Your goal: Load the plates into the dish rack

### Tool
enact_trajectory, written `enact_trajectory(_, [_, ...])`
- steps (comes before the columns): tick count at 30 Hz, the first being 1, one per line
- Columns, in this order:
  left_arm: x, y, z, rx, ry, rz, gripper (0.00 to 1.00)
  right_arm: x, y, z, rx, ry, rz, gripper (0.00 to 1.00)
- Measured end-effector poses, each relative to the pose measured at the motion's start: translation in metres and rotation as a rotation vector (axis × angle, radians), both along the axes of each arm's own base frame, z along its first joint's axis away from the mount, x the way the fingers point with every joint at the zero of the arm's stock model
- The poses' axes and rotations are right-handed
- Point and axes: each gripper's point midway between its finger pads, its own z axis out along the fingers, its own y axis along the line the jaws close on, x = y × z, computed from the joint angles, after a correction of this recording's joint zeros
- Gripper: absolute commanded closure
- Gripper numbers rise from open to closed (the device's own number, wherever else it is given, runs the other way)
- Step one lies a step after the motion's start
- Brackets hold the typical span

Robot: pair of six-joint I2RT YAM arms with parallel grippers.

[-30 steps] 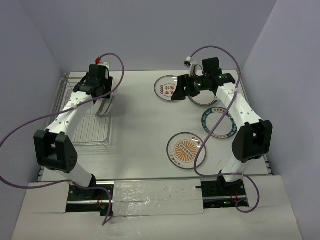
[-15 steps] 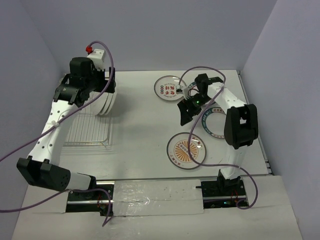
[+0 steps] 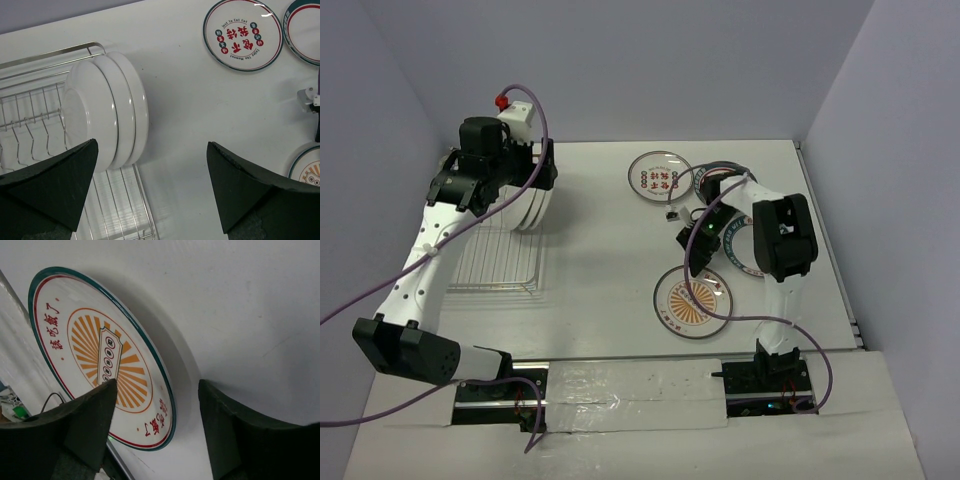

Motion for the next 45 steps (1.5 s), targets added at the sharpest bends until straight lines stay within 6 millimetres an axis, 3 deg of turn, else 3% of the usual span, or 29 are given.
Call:
enact_trajectory(6, [0.001,-0.002,0.002,-0.017,-0.006,0.000,0.01,-0.017,0.006,-0.009,0.004,0.042,0.067,0.64])
enact_trajectory(10, [0.001,-0.004,-0.002,-0.024,0.003,-0.008,0.01,-0.027,0.014,-0.009,0.037,0.101,0.083,1.00])
enact_trajectory(13, [-0.002,-0.007,-0.008,-0.031,0.018,-0.024,0.01,-0.032,0.023,0.009,0.074,0.154,0.060,1.00])
enact_trajectory(18, [-0.017,-0.026,-0.020,-0.083,0.065,-0.136,0.01,0.007,0.043,0.041,0.157,-0.001,0.052,1.00])
enact_trajectory(21, [-0.038,-0.045,-0.024,-0.137,0.095,-0.251,0.01,0.030,0.059,0.090,0.237,-0.136,0.022,1.00])
enact_trajectory(23, [-0.054,-0.061,-0.023,-0.167,0.114,-0.332,0.01,0.036,0.069,0.134,0.293,-0.230,0.000,1.00])
enact_trajectory(26, [-0.073,-0.084,-0.020,-0.205,0.131,-0.444,0.01,0.029,0.083,0.186,0.359,-0.327,-0.024,1.00])
enact_trajectory(29, [-0.085,-0.096,-0.024,-0.223,0.157,-0.505,0.01,0.011,0.098,0.221,0.405,-0.383,-0.020,1.00])
enact_trajectory(34, [-0.098,-0.111,-0.032,-0.236,0.202,-0.591,0.03,-0.001,0.117,0.240,0.424,-0.393,-0.038,1.00])
enact_trajectory(39, [-0.123,-0.133,-0.050,-0.243,0.276,-0.728,0.05,0.005,0.125,0.249,0.407,-0.424,-0.076,1.00])
enact_trajectory(42, [-0.134,-0.137,-0.061,-0.255,0.322,-0.766,0.08,0.008,0.127,0.253,0.406,-0.439,-0.085,1.00])
enact_trajectory(45, [-0.137,-0.137,-0.063,-0.261,0.334,-0.771,0.20,0.007,0.129,0.252,0.400,-0.438,-0.090,1.00])
